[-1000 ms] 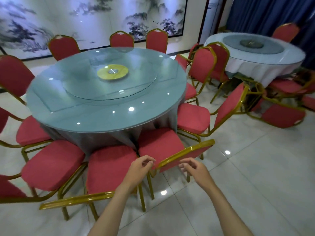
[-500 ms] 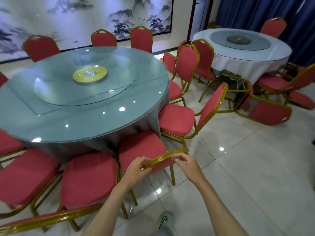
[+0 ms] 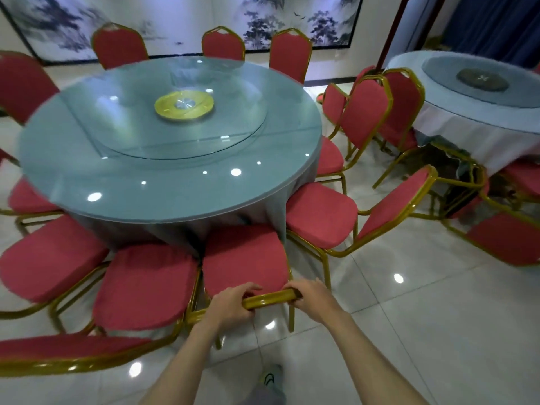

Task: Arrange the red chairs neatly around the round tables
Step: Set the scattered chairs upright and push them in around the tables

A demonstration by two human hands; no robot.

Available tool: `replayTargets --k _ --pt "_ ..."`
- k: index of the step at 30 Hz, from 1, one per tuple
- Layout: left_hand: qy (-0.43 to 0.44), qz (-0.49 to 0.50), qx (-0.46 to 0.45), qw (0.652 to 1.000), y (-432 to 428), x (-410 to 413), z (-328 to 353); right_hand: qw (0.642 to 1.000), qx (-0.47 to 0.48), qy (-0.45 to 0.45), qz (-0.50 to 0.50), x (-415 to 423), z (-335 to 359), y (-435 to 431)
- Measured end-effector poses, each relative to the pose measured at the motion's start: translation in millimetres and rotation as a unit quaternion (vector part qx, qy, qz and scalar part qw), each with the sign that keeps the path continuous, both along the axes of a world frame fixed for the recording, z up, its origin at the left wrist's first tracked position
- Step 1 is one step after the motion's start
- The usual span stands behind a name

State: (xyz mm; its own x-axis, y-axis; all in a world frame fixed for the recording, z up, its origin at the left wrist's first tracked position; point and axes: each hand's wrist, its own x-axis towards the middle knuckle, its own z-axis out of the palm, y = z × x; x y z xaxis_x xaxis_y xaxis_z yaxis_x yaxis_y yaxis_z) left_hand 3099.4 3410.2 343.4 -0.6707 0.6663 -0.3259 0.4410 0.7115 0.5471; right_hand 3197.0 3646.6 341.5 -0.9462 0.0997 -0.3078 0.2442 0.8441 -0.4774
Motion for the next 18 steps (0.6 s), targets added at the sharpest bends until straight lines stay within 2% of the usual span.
replayTargets --k 5,12,18 --pt "0.035 0.03 -0.056 0.997 11 10 10 0.994 0.089 -0.008 0.069 -12 -9 8" --pt "-0.008 0.046 -0.065 0.997 45 34 21 0.964 0.201 0.015 0.175 -10 -9 51" --pt "-0.023 0.061 -0.064 0.996 103 69 29 0.952 0.219 0.023 0.211 9 -4 111"
